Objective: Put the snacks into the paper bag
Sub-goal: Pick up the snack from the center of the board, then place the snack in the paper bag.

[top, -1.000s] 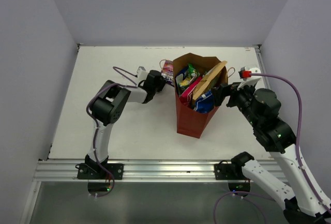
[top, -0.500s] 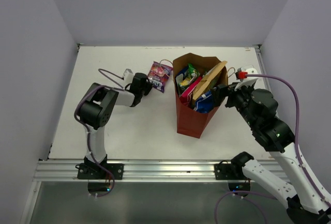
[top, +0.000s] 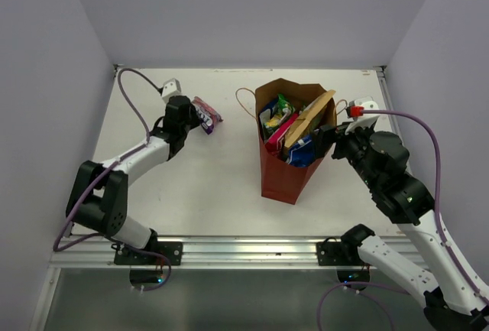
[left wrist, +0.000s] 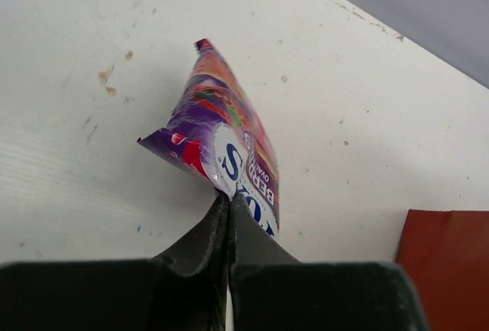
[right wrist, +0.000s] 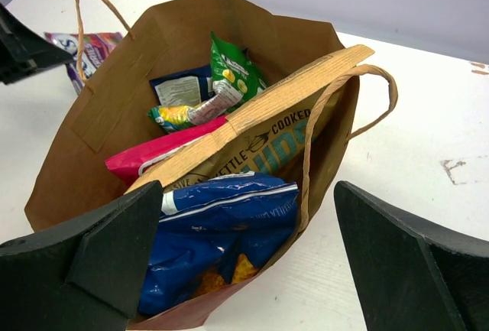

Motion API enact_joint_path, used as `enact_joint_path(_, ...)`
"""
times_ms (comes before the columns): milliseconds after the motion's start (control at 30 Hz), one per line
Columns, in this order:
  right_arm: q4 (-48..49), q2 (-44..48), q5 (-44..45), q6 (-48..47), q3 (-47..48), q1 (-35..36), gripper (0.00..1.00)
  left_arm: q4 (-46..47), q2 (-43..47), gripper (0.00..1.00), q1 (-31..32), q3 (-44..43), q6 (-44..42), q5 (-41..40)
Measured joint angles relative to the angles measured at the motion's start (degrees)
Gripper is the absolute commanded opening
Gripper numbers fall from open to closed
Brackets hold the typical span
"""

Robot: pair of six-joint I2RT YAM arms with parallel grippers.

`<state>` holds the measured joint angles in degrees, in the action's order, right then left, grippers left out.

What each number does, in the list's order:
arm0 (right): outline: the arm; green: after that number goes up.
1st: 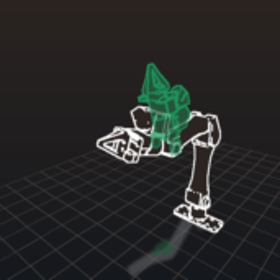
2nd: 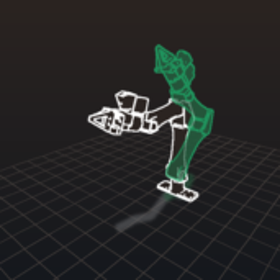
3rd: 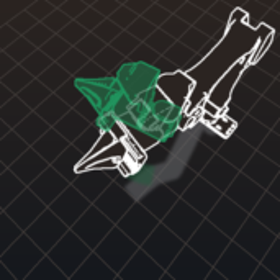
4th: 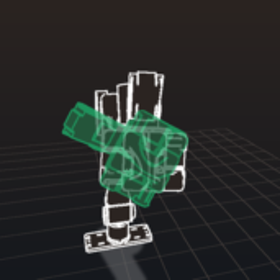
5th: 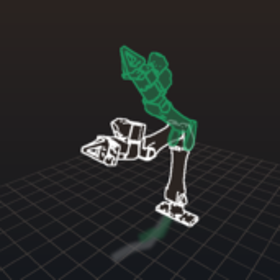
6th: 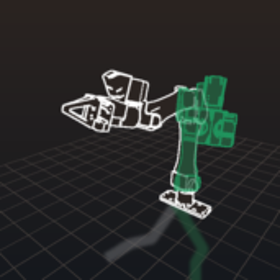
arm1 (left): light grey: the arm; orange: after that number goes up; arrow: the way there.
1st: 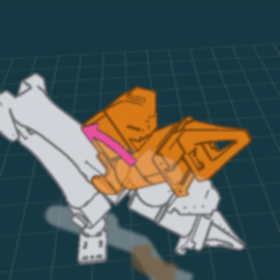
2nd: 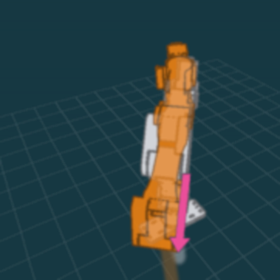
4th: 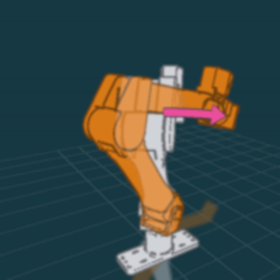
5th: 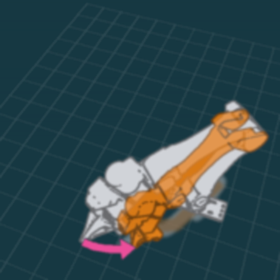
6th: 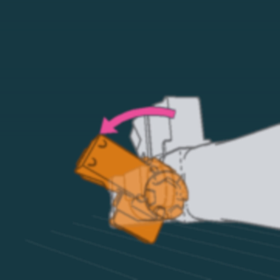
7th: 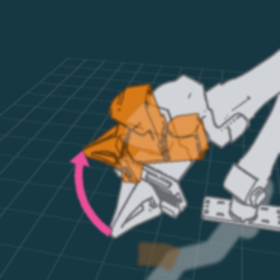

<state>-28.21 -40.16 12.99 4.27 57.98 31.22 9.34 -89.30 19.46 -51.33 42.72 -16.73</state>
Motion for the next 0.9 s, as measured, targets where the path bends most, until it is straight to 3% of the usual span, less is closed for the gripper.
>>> enact_joint_path(400,0.00,0.07,0.00,0.02,0.00,0.00,0.98,-8.44,12.31,0.00,0.07,-6.99,-18.80,1.36)
enact_joint_path(900,-0.04,0.55,0.61,0.07,0.00,0.00,0.99,-25.40,13.70,0.00,0.61,-35.17,-35.23,15.06)
